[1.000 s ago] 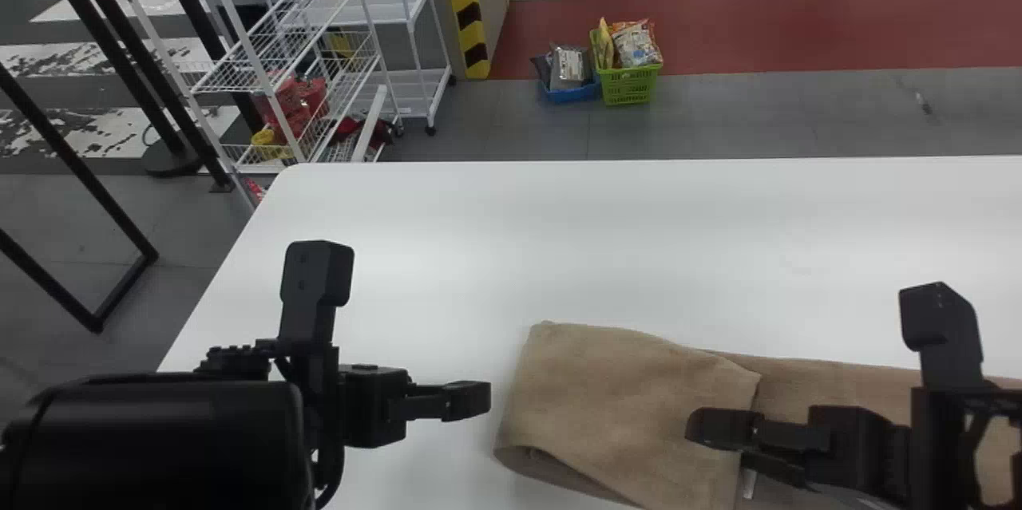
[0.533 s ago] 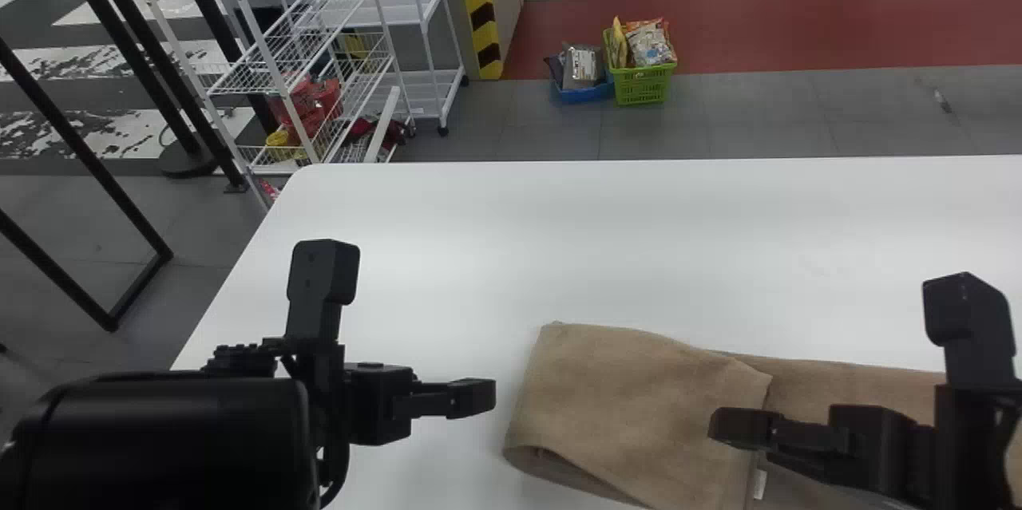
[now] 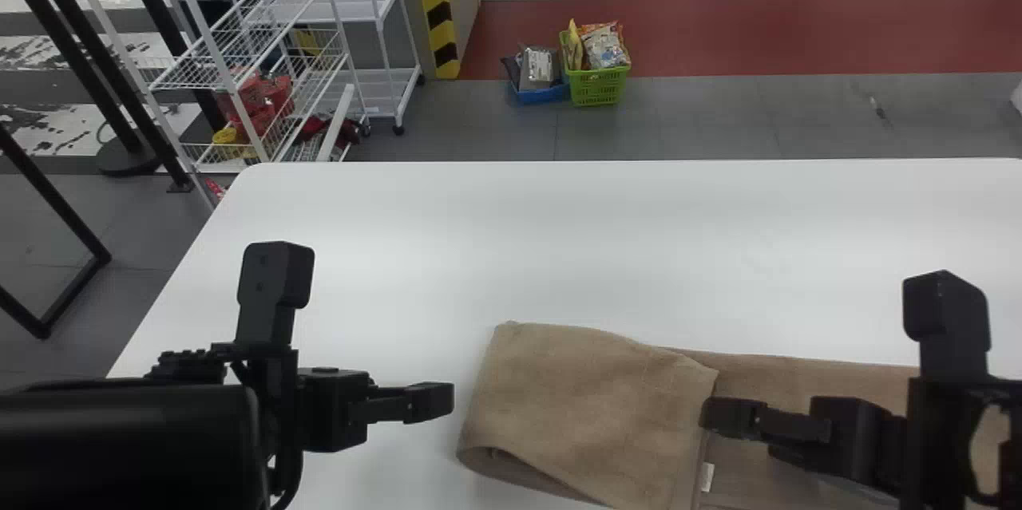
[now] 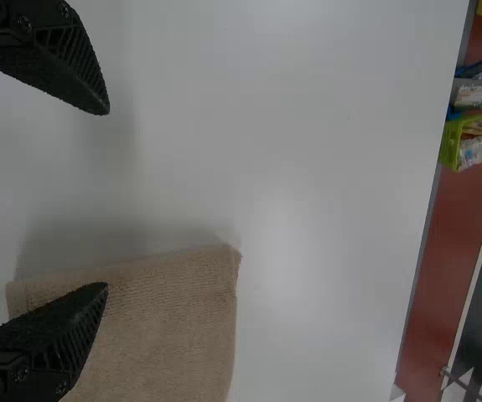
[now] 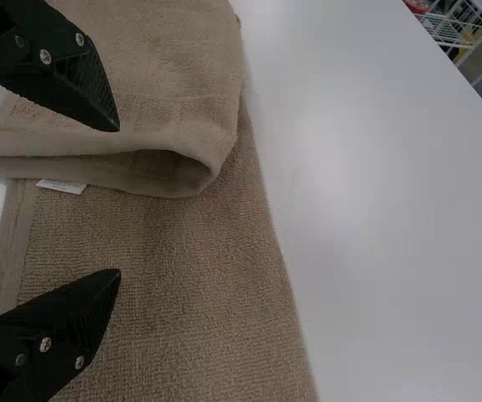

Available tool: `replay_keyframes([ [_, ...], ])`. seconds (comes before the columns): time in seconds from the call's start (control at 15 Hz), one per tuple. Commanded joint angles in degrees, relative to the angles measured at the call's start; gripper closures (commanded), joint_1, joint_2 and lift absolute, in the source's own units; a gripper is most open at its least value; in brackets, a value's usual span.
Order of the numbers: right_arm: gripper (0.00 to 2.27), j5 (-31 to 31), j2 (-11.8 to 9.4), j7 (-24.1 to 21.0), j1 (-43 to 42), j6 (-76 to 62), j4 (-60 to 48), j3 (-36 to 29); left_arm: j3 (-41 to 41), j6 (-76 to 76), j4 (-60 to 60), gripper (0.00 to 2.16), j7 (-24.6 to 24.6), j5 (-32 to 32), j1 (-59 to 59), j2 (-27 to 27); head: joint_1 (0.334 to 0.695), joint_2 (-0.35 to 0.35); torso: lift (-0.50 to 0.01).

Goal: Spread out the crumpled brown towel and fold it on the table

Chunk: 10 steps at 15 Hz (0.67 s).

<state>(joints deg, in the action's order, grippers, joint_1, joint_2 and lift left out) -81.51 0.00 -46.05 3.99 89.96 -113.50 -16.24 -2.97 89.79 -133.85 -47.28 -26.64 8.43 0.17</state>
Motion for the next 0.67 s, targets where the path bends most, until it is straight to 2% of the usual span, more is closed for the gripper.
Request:
replay_keyframes([
  [0.0, 0.29, 1.8, 0.1, 0.1, -0.8, 0.1, 1.4, 2.0, -0.2, 0.2, -0.2, 0.08, 0.0, 0.1, 0.0, -0.3, 0.695, 0.133, -0.127],
  [0.2, 0.34, 2.3, 0.1, 0.3, -1.5, 0.1, 2.7, 3.9, -0.8, 0.2, -0.3, 0.08, -0.4, 0.1, 0.0, -0.3, 0.695, 0.147, -0.127],
  [0.4, 0.67, 3.0, 0.1, 0.7, -1.7, 0.1, 2.7, 5.3, -0.8, 0.2, -0.2, 0.08, -0.4, 0.2, 0.0, -0.3, 0.695, 0.173, -0.127],
  [0.47, 1.03, 3.0, 0.1, 0.8, -1.7, 0.1, 2.7, 5.3, -1.0, 0.2, -0.2, 0.08, -0.5, 0.3, 0.0, -0.3, 0.695, 0.178, -0.127],
  [0.53, 1.29, 3.0, 0.1, 0.9, -1.7, 0.1, 2.7, 5.3, -1.2, 0.2, -0.3, 0.08, -0.6, 0.3, 0.0, -0.3, 0.695, 0.180, -0.127],
  [0.6, 1.29, 2.9, 0.1, 0.9, -1.6, 0.1, 2.7, 5.0, -1.2, 0.2, -0.3, 0.08, -0.7, 0.3, 0.0, -0.3, 0.695, 0.184, -0.127],
])
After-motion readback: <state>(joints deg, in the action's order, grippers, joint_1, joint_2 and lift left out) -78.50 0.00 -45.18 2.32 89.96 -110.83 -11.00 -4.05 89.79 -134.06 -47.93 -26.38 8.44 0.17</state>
